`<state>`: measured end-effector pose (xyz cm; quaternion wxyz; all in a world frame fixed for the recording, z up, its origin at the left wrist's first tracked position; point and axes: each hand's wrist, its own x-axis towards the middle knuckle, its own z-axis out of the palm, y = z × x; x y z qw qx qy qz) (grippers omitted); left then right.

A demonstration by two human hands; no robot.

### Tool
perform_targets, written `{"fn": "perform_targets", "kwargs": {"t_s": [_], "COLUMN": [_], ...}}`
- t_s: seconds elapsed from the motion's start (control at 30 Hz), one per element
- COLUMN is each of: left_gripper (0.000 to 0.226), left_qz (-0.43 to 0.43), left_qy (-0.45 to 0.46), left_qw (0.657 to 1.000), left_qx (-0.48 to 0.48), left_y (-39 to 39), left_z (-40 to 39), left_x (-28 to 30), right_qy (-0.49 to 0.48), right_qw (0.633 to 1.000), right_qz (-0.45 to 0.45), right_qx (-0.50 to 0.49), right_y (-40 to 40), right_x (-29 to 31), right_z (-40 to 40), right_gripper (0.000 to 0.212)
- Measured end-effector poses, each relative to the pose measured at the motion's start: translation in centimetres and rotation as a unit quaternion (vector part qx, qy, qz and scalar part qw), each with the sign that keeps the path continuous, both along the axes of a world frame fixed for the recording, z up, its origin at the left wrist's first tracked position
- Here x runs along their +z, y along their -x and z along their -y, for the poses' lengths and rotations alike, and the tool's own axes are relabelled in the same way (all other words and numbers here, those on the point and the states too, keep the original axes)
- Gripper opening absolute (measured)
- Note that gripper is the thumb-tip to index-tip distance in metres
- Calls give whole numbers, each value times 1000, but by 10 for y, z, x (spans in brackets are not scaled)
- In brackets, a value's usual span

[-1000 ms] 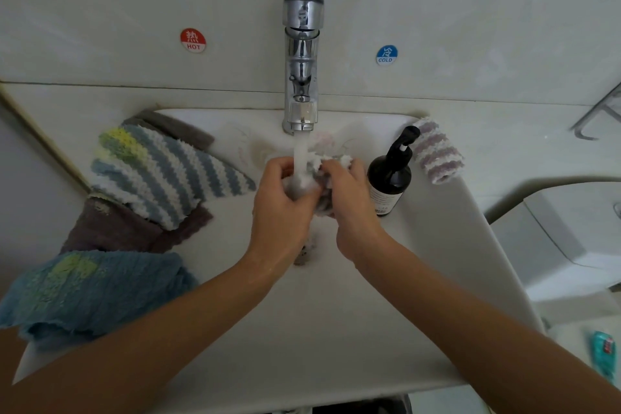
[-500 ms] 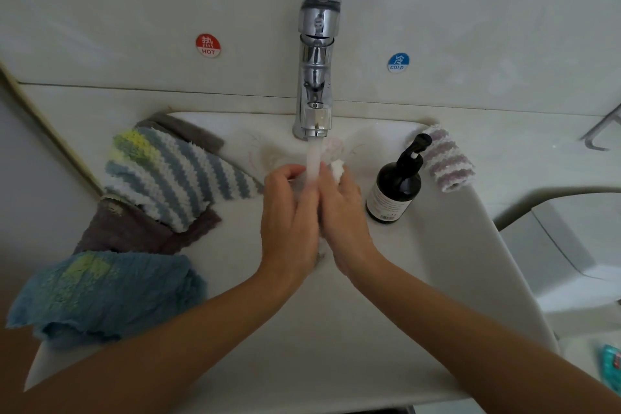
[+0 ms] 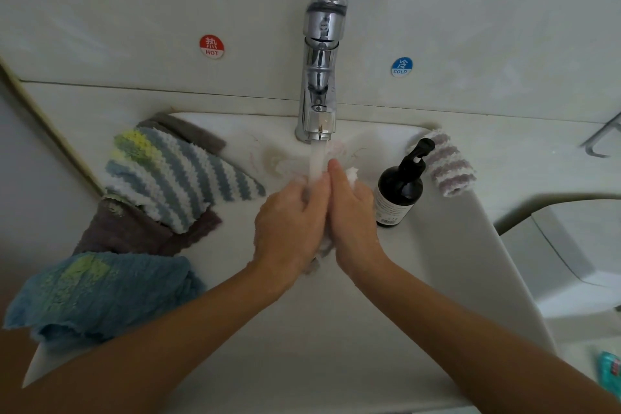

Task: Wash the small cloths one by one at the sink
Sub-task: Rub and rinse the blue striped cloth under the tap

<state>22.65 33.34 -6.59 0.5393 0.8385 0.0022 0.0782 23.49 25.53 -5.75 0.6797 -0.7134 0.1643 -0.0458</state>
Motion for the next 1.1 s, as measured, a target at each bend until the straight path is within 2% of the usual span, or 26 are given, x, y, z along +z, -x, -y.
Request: {"fn": "perform_targets", "kwargs": {"t_s": [0.17,0.23,0.33,0.43,0.5,0.6,0.73,0.8,0.87,0.93,1.03,1.1], "left_gripper": [41,35,18,6,9,7,14,17,20,31,44,47], "left_qz": [78,96,105,103,90,61,51,32,23,19,-1,-2], "left_qy": [46,48,73,91,97,111,85,70,58,49,53,68], "left_qw": [996,994,992,990,991,992,995,997,998,998,998,997], "left_qx": [-3,8,14,13,5,-2,16,21,18,17,27,27], "left_y": [-10,-12,-10,-9,-9,-10,-14,-14,-13,-12,-11,-10], "left_z": [-6,-9,-9,-8,-7,-8,-9,-9,-9,-8,-8,-7], "left_x": [-1,0,6,6,3,0,-1,0,2,2,-2,-1], "right_qy": [8,11,-11,-30,-30,-61,-72,-79,-93,-58,1,17], "right_qw": [999,998,995,990,989,992,991,991,990,993,996,997], "right_qz": [34,44,7,-22,-14,7,35,34,30,19,-3,-8], "right_qx": [23,49,97,138,142,114,105,102,99,104,91,74], "right_y": [1,1,2,6,7,6,9,10,9,8,4,3], "right_x": [0,1,6,12,13,13,16,17,15,9,0,-1], "right_z": [-5,-4,4,11,11,10,8,7,5,4,-5,-9], "right_gripper": [44,35,23,27,26,9,36,40,31,11,40,44]}}
